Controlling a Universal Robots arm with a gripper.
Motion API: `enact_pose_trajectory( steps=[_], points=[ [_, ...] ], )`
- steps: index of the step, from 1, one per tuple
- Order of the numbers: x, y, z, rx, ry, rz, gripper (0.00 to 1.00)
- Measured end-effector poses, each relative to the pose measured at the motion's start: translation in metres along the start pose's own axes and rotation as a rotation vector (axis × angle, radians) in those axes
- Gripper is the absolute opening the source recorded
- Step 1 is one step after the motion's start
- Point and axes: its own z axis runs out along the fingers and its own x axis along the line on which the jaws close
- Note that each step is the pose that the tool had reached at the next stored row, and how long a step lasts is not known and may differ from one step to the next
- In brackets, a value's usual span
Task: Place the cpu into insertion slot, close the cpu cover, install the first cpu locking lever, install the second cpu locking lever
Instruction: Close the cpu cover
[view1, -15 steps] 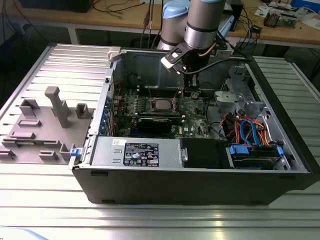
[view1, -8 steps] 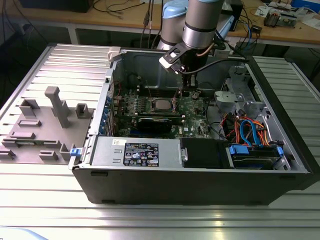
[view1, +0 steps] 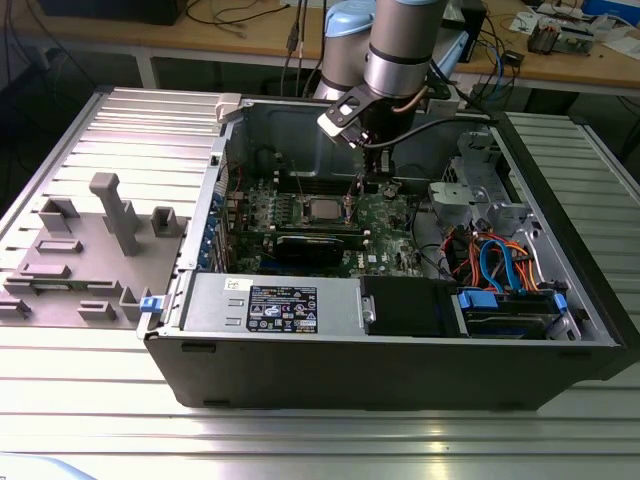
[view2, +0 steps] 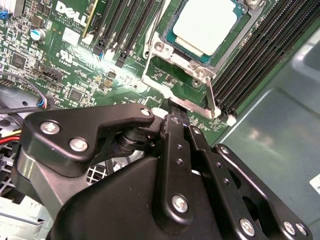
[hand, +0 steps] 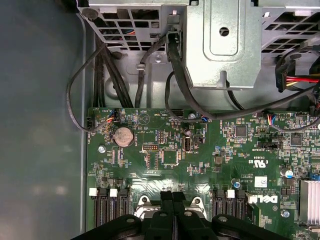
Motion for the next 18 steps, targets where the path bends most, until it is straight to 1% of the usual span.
enact_pose_trajectory(
  steps=[18],
  points=[
    [0.0002,-0.008,0.0,0.0,0.0,0.0,0.11]
  ],
)
